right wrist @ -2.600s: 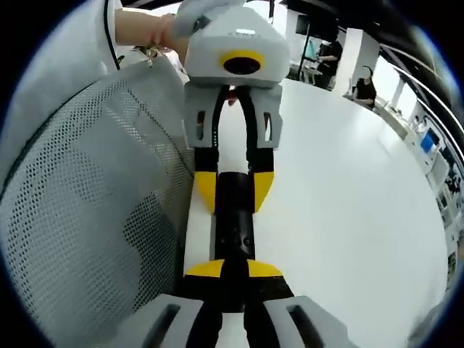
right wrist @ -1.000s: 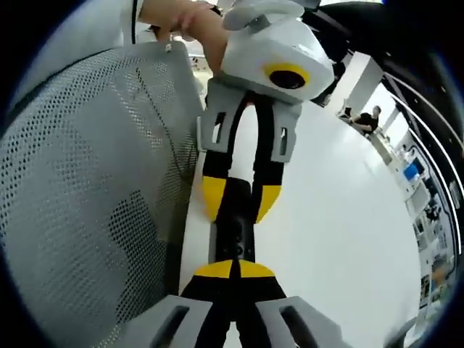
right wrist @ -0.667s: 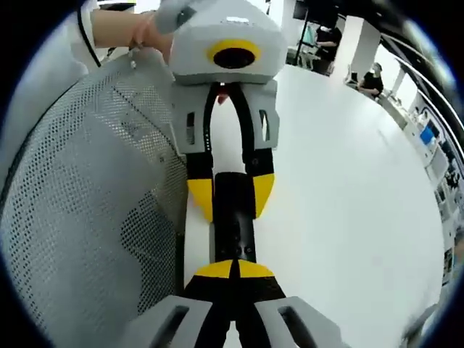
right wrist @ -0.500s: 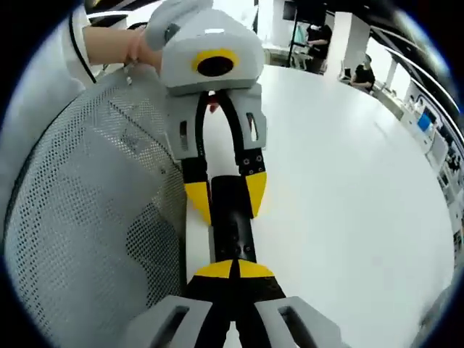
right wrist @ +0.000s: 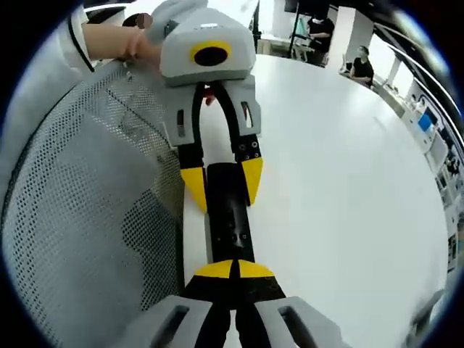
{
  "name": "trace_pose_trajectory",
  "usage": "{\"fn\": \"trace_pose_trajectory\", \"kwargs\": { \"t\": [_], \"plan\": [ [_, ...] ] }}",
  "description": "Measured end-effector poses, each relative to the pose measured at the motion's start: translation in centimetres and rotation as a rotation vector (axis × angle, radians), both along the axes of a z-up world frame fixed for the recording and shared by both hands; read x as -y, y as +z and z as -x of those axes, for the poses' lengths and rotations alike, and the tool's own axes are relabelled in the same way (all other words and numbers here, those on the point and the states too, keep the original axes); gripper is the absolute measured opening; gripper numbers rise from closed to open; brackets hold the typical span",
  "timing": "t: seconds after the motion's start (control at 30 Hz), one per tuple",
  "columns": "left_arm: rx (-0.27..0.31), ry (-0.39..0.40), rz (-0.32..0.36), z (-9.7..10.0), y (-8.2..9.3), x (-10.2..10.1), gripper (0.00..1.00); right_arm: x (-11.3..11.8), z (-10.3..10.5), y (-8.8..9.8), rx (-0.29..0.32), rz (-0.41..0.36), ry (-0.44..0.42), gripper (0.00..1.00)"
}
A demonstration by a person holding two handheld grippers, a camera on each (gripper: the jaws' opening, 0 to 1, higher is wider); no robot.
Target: Press the specified remote control buttons in sequence, fully releasing each button before pressing the next.
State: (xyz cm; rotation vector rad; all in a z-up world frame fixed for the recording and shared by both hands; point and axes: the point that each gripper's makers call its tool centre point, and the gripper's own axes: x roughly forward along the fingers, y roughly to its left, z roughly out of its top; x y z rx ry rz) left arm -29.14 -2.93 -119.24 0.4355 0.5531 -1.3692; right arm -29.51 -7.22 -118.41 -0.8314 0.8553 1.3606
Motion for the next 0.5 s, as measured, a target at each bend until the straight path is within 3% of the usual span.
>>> {"fn": "trace_pose_trajectory", "kwargs": {
  "t": [0.17, 0.5],
  "plan": [
    [0.000, 0.008, 0.011, 0.0, 0.0, 0.0, 0.25, 0.1, -0.2, 0.2, -0.061, -0.085, -0.077, 0.00],
    [-0.005, 0.013, 0.023, 0.0, 0.1, 0.0, 0.25, 1.2, -0.1, 0.3, -0.074, -0.062, -0.088, 0.00]
  ]
}}
